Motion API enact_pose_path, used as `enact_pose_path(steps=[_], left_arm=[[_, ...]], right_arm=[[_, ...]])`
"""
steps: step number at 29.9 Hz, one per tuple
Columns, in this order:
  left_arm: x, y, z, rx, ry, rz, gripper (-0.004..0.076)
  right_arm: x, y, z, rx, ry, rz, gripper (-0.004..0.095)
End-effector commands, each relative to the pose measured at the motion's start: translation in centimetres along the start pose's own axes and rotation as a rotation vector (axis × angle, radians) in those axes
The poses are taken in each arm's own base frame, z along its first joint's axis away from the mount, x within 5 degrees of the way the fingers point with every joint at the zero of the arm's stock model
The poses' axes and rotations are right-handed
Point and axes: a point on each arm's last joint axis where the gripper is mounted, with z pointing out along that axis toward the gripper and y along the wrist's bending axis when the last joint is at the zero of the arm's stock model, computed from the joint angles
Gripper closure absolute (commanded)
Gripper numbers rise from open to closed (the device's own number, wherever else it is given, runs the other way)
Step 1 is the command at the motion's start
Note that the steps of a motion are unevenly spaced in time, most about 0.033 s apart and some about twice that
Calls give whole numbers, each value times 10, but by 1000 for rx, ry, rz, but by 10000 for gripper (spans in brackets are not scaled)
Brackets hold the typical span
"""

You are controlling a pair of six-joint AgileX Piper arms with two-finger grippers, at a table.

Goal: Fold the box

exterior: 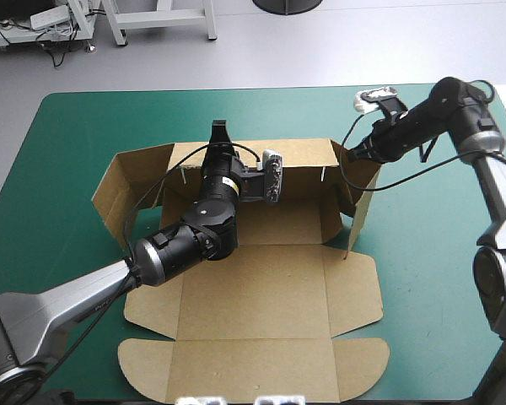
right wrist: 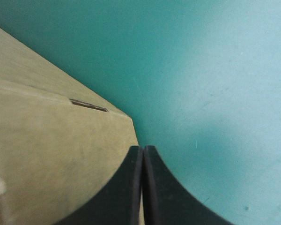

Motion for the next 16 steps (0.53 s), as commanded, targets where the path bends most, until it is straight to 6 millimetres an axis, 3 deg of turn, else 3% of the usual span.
enact_pose_path(steps=[1, 4, 10, 16], left_arm=[[7, 25, -16, -99, -11, -21, 734], [7, 25, -16, -99, -13, -21, 734], [6, 25, -16, -99, -15, -20, 734], [6, 25, -16, -100, -15, -21, 734]], right_arm=[[-2, 20, -63, -15, -171, -47, 926], [3, 25, -73, -8, -184, -55, 926], [17, 26, -56, -85, -155, -67, 926], [20, 25, -57, -48, -129, -61, 926]])
